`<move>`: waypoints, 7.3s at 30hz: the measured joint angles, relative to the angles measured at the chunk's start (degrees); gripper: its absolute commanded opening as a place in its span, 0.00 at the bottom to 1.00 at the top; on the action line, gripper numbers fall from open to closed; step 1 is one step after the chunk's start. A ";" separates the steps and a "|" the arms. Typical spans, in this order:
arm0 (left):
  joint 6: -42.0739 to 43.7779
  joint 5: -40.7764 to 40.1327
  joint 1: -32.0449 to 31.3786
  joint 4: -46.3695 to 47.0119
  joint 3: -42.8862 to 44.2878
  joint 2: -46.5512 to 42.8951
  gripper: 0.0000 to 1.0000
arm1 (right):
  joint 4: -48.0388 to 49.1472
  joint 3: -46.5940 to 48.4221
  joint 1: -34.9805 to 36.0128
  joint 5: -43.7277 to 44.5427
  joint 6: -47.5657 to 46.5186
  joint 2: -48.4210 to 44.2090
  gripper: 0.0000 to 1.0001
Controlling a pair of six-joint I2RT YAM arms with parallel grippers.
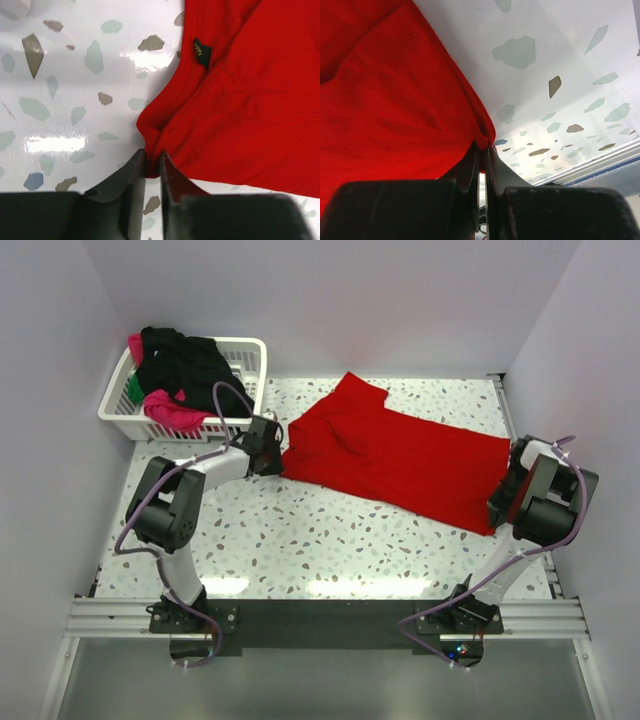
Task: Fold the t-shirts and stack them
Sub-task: Fold the tshirt
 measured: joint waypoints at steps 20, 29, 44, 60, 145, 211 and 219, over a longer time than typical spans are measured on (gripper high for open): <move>1.51 -4.07 0.26 -4.15 -5.44 -7.56 0.00 | -0.09 0.00 0.02 2.23 -0.02 -1.09 0.00; -1.73 -5.44 0.26 -9.60 -9.55 -13.94 0.00 | -0.17 -2.34 0.11 3.02 0.00 -4.90 0.00; -9.79 -8.46 0.70 -23.69 -11.43 -24.33 0.67 | -1.22 -3.17 0.04 5.16 0.44 -7.76 0.77; -0.09 0.11 -7.87 -15.50 11.47 -7.06 0.67 | -0.52 3.93 18.60 -0.52 1.16 -13.11 0.73; -5.60 12.02 -6.32 9.77 -14.40 -9.20 0.63 | 34.27 13.70 45.88 -34.88 11.39 9.42 0.00; -6.56 11.63 -6.32 10.38 -15.37 -9.84 0.63 | 40.46 4.98 46.12 -33.62 13.62 3.58 0.00; -6.56 11.63 -6.32 10.38 -15.37 -9.84 0.63 | 38.38 4.31 46.14 -30.53 13.62 3.58 0.00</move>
